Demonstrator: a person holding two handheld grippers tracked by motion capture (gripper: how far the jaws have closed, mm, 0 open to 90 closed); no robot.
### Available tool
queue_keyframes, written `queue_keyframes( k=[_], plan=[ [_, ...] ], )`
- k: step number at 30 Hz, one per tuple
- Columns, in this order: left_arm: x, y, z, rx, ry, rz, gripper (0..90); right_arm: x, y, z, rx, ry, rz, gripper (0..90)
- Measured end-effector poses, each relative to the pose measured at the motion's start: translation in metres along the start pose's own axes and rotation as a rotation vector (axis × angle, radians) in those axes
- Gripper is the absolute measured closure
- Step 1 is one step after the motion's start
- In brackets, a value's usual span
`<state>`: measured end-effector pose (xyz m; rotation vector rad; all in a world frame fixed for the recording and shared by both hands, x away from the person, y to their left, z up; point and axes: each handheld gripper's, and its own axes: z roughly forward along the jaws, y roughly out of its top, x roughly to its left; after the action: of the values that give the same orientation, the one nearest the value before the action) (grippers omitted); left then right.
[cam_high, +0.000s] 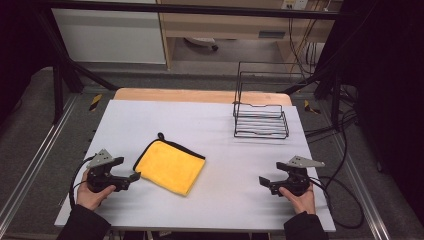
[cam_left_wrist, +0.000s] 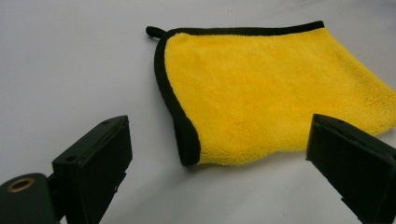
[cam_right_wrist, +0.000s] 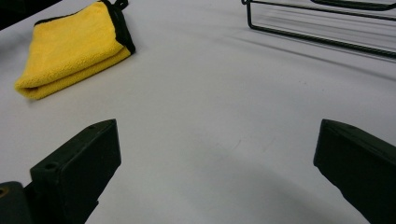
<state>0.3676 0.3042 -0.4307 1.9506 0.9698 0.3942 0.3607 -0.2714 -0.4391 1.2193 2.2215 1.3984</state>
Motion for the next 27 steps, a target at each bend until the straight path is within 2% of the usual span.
queue_keyframes(
  k=[27],
  plan=[
    [-0.011,0.003,0.005,0.022,-0.003,0.032,6.4,0.002,0.000,0.001,0.003,-0.007,-0.008,0.8]
  ],
)
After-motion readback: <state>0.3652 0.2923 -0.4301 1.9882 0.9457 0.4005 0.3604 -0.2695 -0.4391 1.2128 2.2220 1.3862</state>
